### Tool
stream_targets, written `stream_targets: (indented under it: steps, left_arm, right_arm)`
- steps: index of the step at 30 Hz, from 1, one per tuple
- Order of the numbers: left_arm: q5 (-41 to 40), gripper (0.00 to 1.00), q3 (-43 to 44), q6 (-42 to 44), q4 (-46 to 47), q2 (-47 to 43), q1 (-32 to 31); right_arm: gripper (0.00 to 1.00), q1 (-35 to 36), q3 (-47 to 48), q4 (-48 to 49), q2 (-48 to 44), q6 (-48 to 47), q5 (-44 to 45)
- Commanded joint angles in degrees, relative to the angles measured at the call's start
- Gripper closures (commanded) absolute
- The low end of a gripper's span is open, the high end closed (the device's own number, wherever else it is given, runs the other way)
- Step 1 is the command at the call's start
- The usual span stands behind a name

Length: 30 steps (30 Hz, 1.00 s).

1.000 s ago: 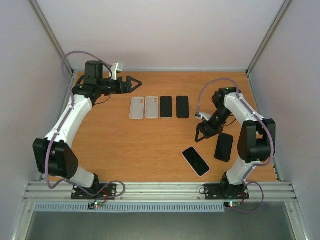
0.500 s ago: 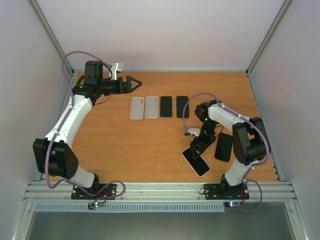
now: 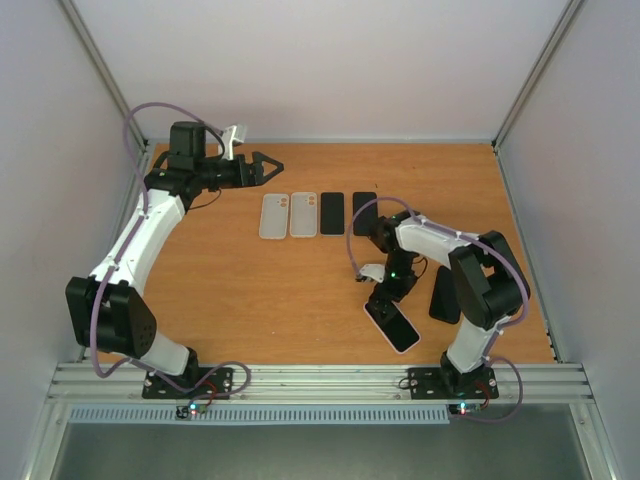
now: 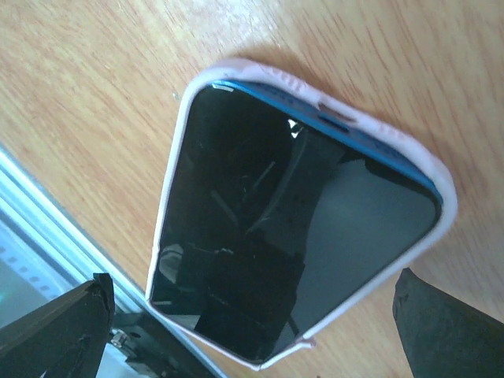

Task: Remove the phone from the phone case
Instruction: Move the phone to the center of the board.

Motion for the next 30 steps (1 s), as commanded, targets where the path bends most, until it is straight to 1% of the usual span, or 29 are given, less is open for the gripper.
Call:
stream_targets:
  steps: [1, 9, 13, 17, 22, 30]
  left_arm:
    - [0.48, 0.01, -0.14, 0.04, 2.08, -0.78, 0.14]
    - [0.57, 0.01, -0.11, -0.23, 2.24, -0.73, 0.14]
    - [0.57, 0.01, -0.03, -0.58, 2.43, -0.55, 0.14]
    - [0.40, 0.01, 0.05, -0.68, 2.41, -0.43, 0.14]
    - [0.31, 0.01, 0.17, -0.72, 2.35, -0.45, 0.22]
    - [0.22, 0.01, 0.43, -1.25, 2.62, 0.02, 0.31]
  right_arm:
    - [0.01, 3.35, -0.75, 3.00, 1.15, 1.87, 1.71]
    - [0.01, 9.16, -1.60, 5.78, 1.65, 3.46, 3.18]
    - [0.01, 13.91, -4.37, 10.14, -0.02, 3.73, 7.91]
    - [0.01, 18.41, -6.71, 13.54, -1.34, 4.59, 10.69]
    - [0.01, 21.20, -7.25, 14.14, -1.53, 6.59, 8.94]
    - [0.01, 24.47, -5.52, 14.48, 0.81, 10.31, 7.69]
